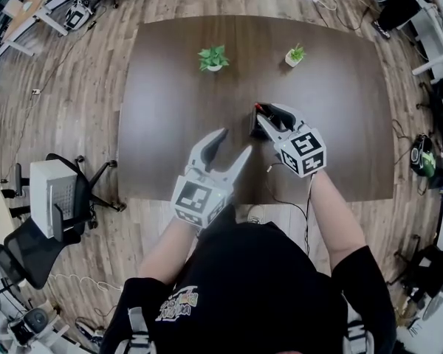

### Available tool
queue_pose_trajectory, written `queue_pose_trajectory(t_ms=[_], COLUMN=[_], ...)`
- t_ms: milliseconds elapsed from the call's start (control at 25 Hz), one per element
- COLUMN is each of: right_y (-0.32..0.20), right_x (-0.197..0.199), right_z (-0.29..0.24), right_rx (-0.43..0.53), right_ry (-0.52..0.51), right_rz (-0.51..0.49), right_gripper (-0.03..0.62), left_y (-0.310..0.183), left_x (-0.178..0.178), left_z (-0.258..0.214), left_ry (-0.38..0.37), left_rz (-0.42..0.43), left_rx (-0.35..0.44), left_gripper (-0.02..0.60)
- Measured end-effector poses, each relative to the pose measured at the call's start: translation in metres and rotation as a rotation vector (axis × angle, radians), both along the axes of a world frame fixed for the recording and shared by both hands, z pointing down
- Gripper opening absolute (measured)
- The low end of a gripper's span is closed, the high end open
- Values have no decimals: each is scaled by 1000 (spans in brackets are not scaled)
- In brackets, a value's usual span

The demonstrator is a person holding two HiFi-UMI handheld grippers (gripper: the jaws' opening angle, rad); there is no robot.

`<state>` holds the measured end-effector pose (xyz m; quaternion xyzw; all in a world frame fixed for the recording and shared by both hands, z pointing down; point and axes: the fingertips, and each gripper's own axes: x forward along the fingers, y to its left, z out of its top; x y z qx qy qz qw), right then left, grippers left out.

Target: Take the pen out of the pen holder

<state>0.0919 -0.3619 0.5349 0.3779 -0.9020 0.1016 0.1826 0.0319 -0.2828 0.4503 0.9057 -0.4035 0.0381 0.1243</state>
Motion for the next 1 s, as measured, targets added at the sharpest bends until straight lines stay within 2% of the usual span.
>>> queue_pose_trajectory(t_ms=[200, 440, 1000], right_y=[-11, -22, -37], right_x=[-9, -14, -19], right_z=[22, 43, 70], right_rx=[20, -1, -69], right_ry=[158, 264, 362], right_rz=[-52, -82, -94], right_gripper=[144, 130, 98], left_y=[-10, -22, -41], left_x=[-9, -18, -32], left_z=[9, 15, 24], left_ry=[8, 17, 21], left_rz=[1, -5, 3], left_rx=[-17, -17, -54], left_gripper=[213, 213, 213])
